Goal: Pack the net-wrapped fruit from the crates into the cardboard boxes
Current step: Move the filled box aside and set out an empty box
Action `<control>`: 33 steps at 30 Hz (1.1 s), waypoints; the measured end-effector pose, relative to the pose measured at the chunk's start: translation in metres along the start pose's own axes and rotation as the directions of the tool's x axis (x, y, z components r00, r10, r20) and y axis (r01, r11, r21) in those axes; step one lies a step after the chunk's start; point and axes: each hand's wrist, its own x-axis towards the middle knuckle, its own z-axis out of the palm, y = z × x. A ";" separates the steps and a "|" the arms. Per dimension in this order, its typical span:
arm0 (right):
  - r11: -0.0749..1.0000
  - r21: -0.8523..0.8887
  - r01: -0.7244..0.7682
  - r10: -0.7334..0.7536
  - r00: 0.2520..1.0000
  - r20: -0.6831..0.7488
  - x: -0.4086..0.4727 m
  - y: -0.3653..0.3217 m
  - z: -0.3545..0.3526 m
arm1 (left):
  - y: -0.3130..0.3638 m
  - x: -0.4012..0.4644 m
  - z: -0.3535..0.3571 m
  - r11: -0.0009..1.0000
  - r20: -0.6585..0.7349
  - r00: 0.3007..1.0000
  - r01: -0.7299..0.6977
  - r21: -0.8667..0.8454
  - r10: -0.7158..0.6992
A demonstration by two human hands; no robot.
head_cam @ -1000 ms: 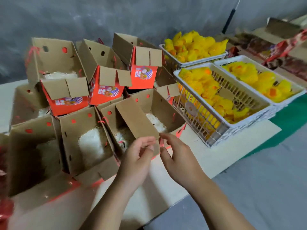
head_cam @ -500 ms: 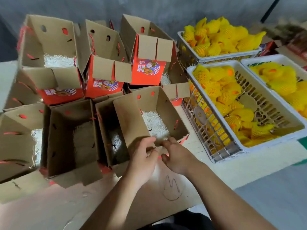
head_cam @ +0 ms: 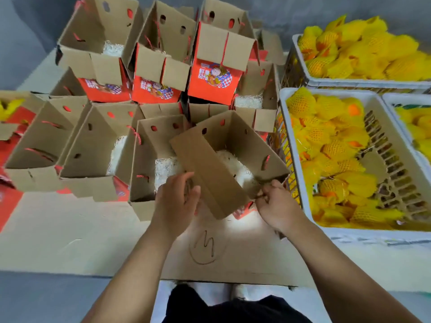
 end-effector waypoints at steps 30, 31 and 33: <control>0.856 0.511 -0.072 0.267 0.909 -0.319 -0.059 0.026 0.032 | -0.053 0.010 -0.022 0.954 -0.016 0.966 -0.252 0.163 0.258; 0.864 0.498 -0.072 0.260 0.911 -0.321 -0.060 0.027 0.032 | -0.054 -0.004 -0.020 0.971 -0.046 0.971 -0.230 0.071 0.234; 0.874 0.482 -0.066 0.254 0.907 -0.335 -0.062 0.023 0.031 | -0.061 -0.028 -0.024 0.985 -0.037 0.997 -0.077 -0.155 0.073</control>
